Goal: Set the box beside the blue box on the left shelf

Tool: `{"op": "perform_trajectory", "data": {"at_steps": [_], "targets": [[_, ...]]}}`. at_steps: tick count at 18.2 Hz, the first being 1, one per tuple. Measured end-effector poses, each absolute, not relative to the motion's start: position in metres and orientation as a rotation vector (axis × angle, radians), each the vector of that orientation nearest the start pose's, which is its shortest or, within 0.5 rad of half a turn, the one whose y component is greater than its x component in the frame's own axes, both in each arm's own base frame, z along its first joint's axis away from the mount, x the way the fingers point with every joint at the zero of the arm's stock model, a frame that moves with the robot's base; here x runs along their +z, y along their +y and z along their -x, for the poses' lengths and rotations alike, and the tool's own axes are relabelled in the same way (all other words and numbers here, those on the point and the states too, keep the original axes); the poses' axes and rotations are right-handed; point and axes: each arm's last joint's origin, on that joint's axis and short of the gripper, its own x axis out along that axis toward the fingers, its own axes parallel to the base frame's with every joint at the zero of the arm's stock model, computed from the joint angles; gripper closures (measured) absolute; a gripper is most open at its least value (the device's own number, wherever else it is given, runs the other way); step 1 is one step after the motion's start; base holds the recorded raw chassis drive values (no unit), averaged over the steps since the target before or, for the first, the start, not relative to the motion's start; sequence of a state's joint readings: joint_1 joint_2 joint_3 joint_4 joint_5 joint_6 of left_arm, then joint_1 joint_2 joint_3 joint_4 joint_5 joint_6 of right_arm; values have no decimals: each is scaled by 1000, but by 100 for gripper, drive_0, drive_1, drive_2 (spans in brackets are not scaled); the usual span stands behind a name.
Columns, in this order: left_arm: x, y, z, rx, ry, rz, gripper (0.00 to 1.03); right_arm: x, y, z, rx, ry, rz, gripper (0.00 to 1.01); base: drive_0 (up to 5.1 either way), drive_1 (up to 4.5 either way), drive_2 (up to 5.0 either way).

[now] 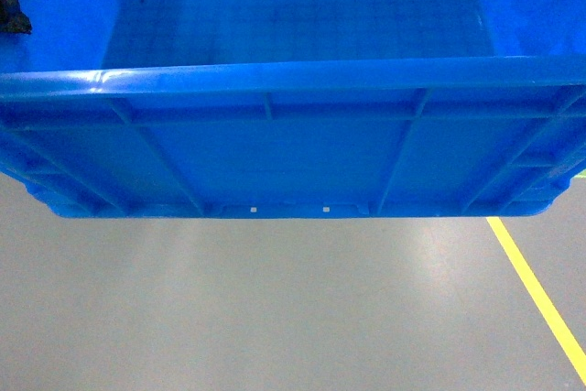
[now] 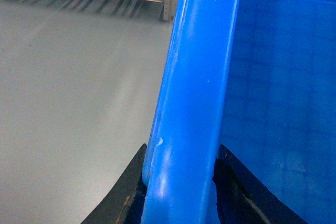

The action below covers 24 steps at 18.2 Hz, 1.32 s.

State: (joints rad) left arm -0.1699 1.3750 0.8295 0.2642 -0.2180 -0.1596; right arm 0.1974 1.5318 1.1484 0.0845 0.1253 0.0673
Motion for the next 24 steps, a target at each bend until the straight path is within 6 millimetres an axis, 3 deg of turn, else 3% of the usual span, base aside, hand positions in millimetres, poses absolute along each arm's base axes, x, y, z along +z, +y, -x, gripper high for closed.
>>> {"op": "perform_trajectory", "data": {"at_steps": [24], "targets": [[261,-45,-298,70,268,104,71,303,65,-345,61,298,-19,83,-1,415,-417]]}}
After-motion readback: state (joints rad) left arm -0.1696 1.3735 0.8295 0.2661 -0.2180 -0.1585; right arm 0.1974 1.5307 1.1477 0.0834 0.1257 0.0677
